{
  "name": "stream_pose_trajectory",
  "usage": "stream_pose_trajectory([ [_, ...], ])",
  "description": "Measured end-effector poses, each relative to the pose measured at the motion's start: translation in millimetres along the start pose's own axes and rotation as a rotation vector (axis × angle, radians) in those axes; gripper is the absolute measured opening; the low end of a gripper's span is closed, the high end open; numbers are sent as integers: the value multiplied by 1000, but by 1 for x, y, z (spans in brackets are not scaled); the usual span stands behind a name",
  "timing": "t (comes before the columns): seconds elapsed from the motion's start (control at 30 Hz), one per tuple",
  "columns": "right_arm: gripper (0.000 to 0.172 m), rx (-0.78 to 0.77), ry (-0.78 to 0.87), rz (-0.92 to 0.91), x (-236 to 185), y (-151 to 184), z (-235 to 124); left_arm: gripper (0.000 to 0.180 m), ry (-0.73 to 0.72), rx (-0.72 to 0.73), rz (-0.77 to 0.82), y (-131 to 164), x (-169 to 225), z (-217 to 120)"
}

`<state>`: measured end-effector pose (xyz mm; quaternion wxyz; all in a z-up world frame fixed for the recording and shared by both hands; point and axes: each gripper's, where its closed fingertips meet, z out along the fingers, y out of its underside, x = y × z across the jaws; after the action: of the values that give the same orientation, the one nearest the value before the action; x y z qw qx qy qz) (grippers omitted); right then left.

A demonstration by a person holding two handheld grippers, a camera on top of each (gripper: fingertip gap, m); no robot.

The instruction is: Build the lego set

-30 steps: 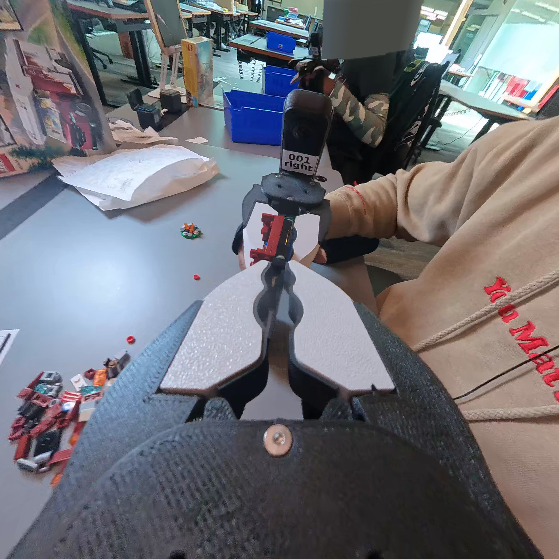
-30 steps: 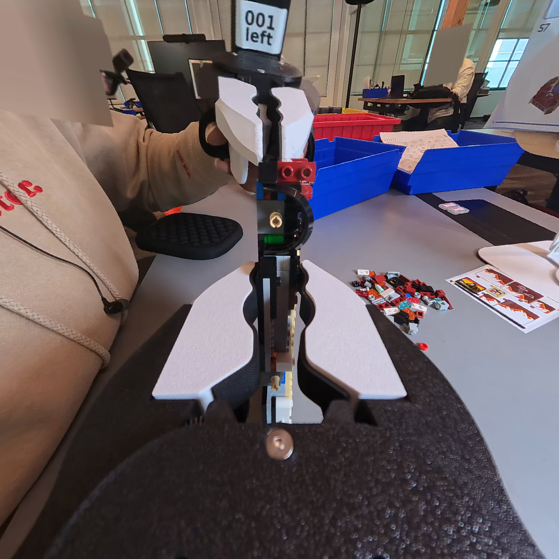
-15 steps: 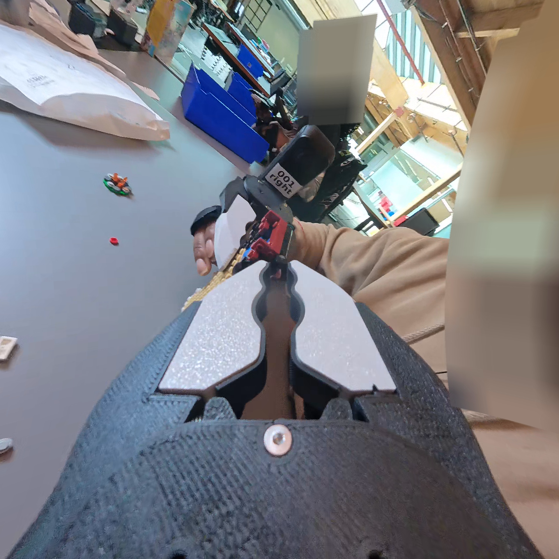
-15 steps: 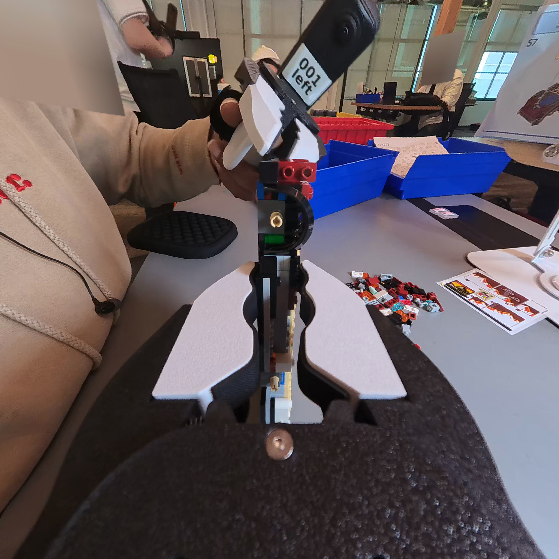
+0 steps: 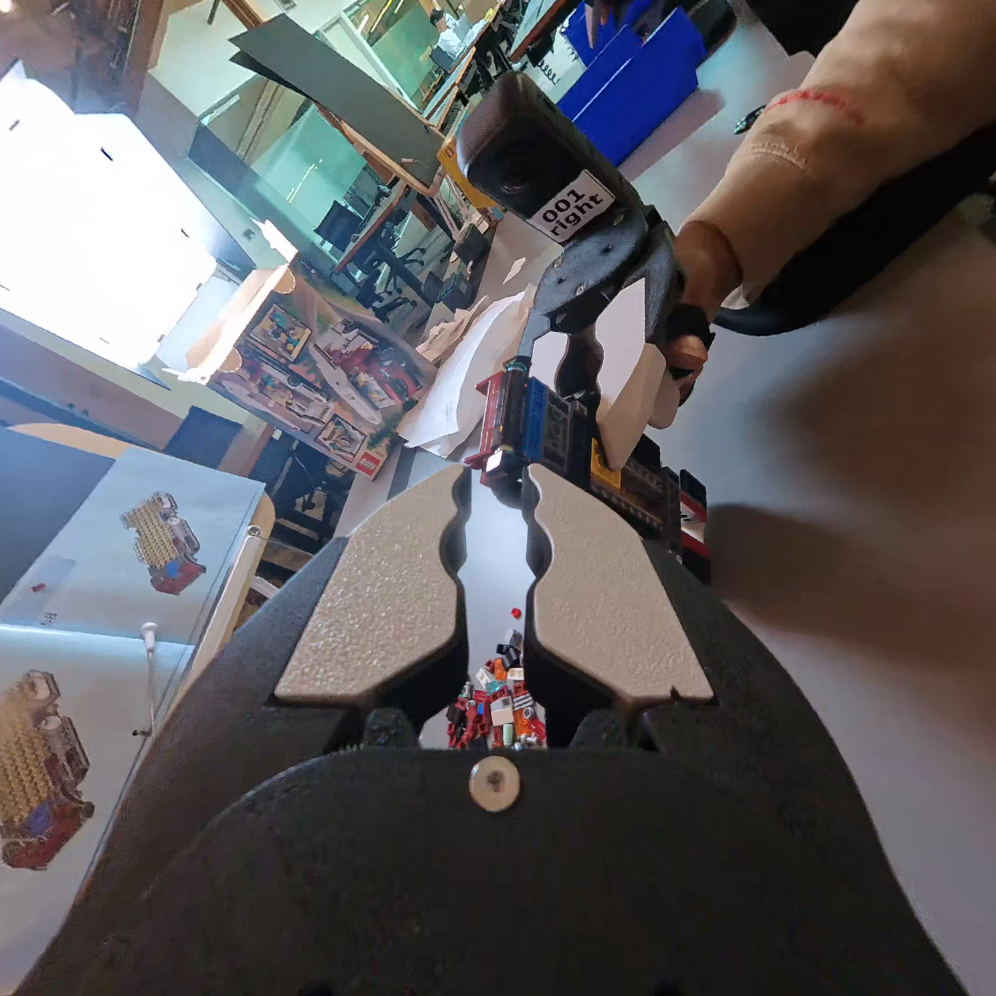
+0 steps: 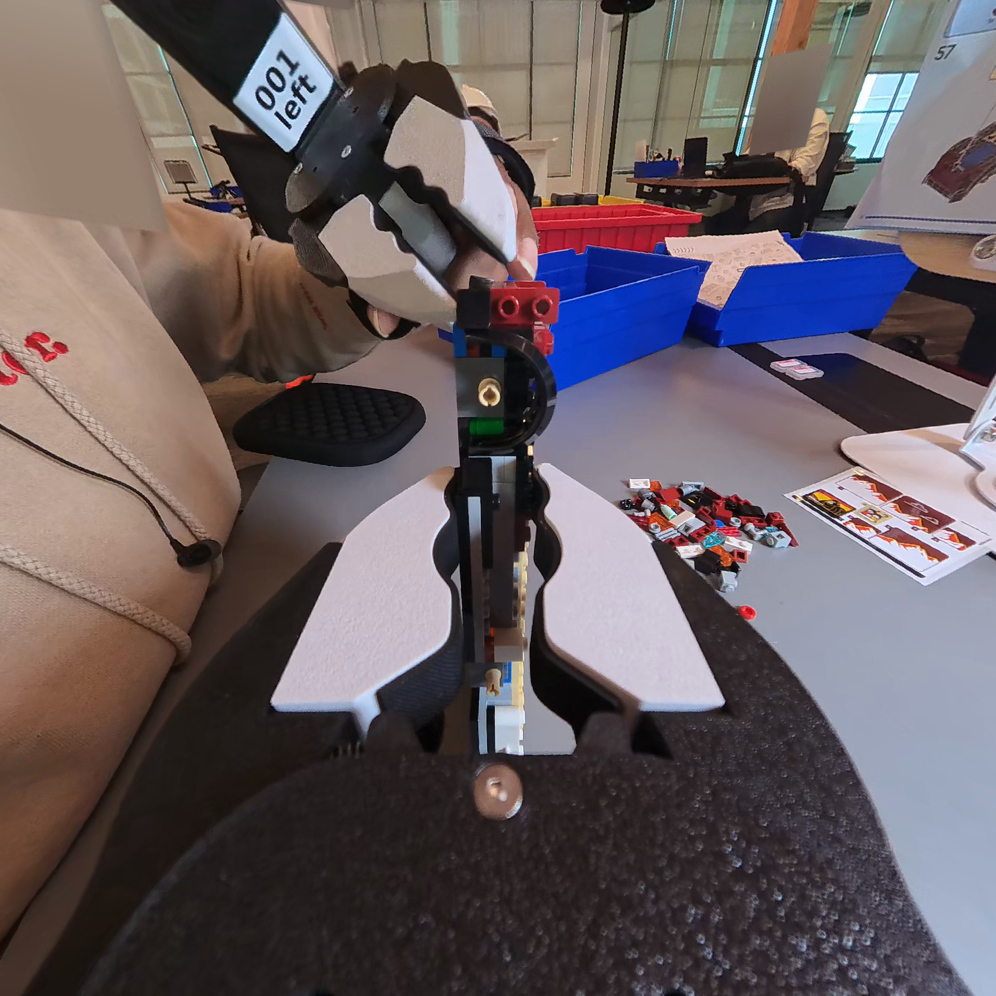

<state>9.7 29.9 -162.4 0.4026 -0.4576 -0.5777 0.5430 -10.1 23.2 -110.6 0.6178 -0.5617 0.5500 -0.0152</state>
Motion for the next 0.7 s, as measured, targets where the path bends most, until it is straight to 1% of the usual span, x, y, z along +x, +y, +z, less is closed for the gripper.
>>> stream_pose_trajectory([
  [0.13, 23, 0, 0, 1, 0, 0, 0, 15, -5, -35, 96, 3, 1, 4],
  [0.27, 23, -1, -3, 0, 0, 0, -1, 12, 1, -47, 137, 2, 3, 6],
  [0.37, 23, -2, -3, -1, 0, 0, -1, 12, 17, -52, 127, 2, 4, 7],
  [0.6, 23, -18, 4, -14, -1, 1, 0, 11, 105, -48, 10, -1, 6, 5],
  [0.7, 23, -21, 7, -13, 0, 2, 0, 10, 100, -41, 27, -5, 4, 4],
])
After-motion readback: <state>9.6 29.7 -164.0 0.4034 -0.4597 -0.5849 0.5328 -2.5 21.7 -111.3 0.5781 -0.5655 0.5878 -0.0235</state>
